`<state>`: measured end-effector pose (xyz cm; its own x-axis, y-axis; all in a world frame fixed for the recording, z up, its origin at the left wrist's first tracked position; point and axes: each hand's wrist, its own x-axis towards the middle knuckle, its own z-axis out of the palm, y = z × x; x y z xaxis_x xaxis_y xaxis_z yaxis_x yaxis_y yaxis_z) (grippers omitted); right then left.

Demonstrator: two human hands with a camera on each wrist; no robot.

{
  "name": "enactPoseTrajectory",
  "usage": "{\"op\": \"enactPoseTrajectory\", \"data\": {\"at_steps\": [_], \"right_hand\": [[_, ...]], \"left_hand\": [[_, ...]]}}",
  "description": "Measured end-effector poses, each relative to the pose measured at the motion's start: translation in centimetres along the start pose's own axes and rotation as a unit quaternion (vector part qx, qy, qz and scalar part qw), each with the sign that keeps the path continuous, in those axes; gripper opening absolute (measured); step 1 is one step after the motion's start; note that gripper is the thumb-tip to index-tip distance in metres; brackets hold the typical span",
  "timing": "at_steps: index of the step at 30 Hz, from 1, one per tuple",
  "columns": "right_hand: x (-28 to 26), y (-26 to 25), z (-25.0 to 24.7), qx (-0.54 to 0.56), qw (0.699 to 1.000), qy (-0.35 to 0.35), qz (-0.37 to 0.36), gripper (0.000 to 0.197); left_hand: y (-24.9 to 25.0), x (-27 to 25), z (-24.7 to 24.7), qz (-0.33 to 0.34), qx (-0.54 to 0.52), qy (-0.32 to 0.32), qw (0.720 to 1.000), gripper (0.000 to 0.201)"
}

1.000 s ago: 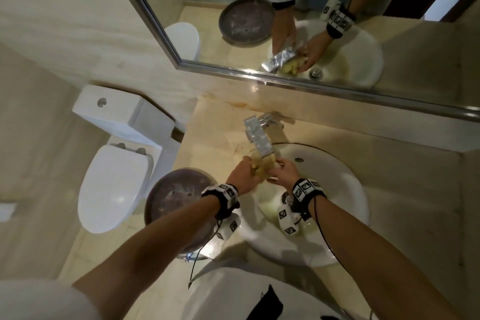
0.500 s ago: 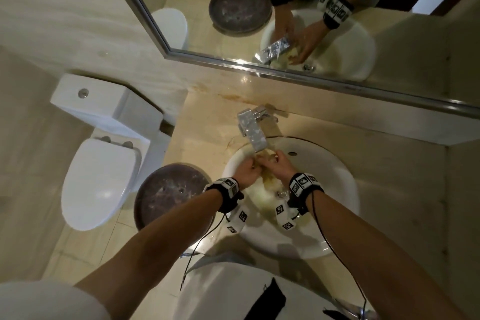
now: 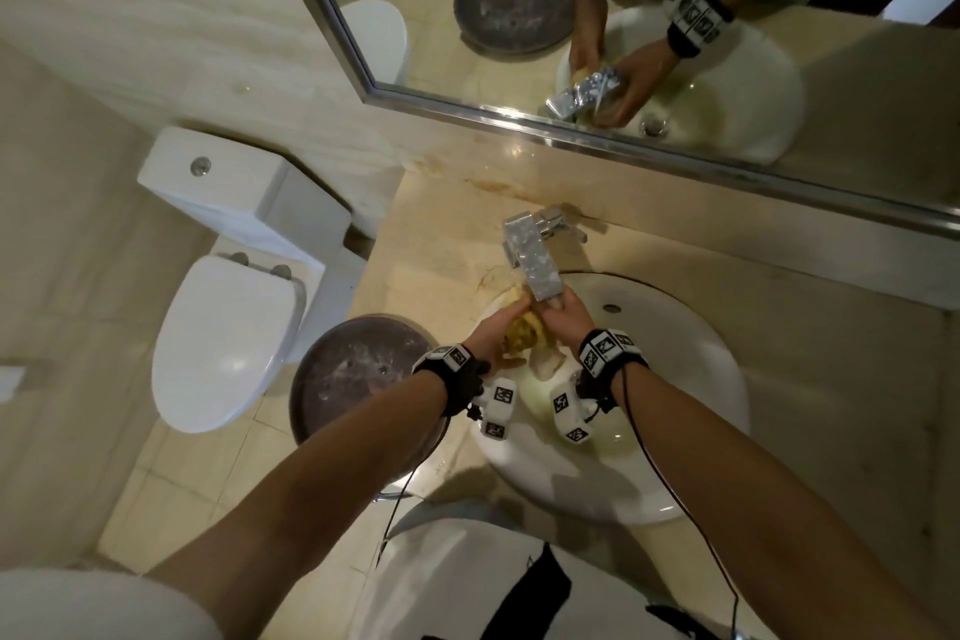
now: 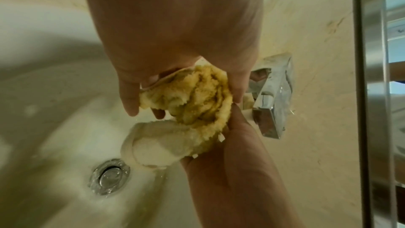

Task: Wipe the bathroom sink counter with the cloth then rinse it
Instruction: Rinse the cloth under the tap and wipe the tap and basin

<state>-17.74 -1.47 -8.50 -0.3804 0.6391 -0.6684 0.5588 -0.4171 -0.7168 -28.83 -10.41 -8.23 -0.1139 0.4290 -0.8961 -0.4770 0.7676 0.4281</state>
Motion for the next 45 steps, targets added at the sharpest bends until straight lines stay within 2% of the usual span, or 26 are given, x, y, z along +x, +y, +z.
{"op": "enactPoseTrajectory", "data": {"at_steps": [1,2,4,7,10,12,15,20,22,25,27,29,32,35,36,39,40,43,45], "right_hand": [[0.0,-0.1,-0.1,-0.019,1.000,0.010,-0.013,0.051],[0.0,-0.1,-0.3,-0.032,0.999,0.015,-0.020,0.043],[-0.1,-0.2,-0.5,-0.039,0.999,0.006,-0.012,0.032],[-0.3,-0.4,-1.1,-0.035,0.999,-0.007,0.022,0.026],[-0.9,-0.2,-1.9,0.019,0.999,0.010,0.045,0.019],[-1.4,0.2,-2.2,0.049,0.997,0.013,0.059,0.019],[-1.4,1.2,-2.5,0.085,0.995,0.025,0.050,0.036],[-2.2,1.1,-3.8,0.141,0.989,0.037,0.017,0.027],[-2.7,1.0,-4.0,0.120,0.991,0.062,0.011,0.030],[-2.9,1.5,-3.4,0.099,0.991,0.034,0.086,0.050],[-2.6,2.1,-2.8,0.166,0.968,-0.007,0.186,0.070],[-2.1,2.8,-2.5,0.224,0.947,-0.027,0.226,0.081],[-1.9,2.1,-1.7,0.272,0.938,-0.057,0.208,0.076],[-1.1,1.1,-1.0,0.280,0.932,-0.088,0.212,0.080],[-1.0,1.0,-0.7,0.265,0.937,-0.080,0.215,0.078],[-1.4,0.9,-0.4,0.220,0.962,-0.004,0.160,0.040],[-1.7,1.0,-0.2,0.228,0.963,0.011,0.143,0.034],[-1.8,1.4,0.4,0.242,0.960,0.051,0.128,0.031],[-1.5,1.7,0.4,0.241,0.960,0.091,0.113,0.029]], "left_hand": [[-0.2,0.4,-0.1,0.000,0.022,0.009,1.000,0.075],[-0.2,0.5,0.0,0.003,0.046,0.015,0.999,0.068],[0.2,0.0,0.3,0.003,0.077,0.015,0.997,0.042],[0.3,-0.5,1.0,-0.009,0.064,0.012,0.998,0.027],[0.2,-0.3,1.9,-0.013,0.039,0.016,0.999,0.015],[0.6,0.0,2.8,0.016,0.048,0.045,0.998,0.018],[1.0,0.9,3.5,0.035,0.085,0.082,0.992,0.034],[-0.1,3.8,2.9,-0.004,-0.042,-0.016,0.999,0.058],[-0.6,5.1,2.9,0.015,-0.059,0.001,0.998,0.056],[-0.4,4.4,3.2,0.030,-0.075,0.034,0.996,0.052],[0.1,2.5,3.4,0.046,-0.091,0.040,0.994,0.050],[0.6,0.9,3.1,0.054,-0.081,0.028,0.995,0.052],[0.9,-0.1,1.8,0.065,-0.035,0.029,0.997,0.046],[0.2,-0.4,0.9,0.040,0.024,0.001,0.999,0.039],[-0.1,-0.4,0.8,0.024,0.037,-0.001,0.999,0.037],[-0.4,-0.6,0.8,0.013,0.092,0.016,0.996,0.030],[-0.4,-0.5,0.9,0.021,0.115,0.027,0.993,0.027],[-0.4,0.3,1.6,0.019,0.199,0.080,0.976,0.030],[-0.3,0.3,2.5,0.007,0.217,0.093,0.972,0.035]]}}
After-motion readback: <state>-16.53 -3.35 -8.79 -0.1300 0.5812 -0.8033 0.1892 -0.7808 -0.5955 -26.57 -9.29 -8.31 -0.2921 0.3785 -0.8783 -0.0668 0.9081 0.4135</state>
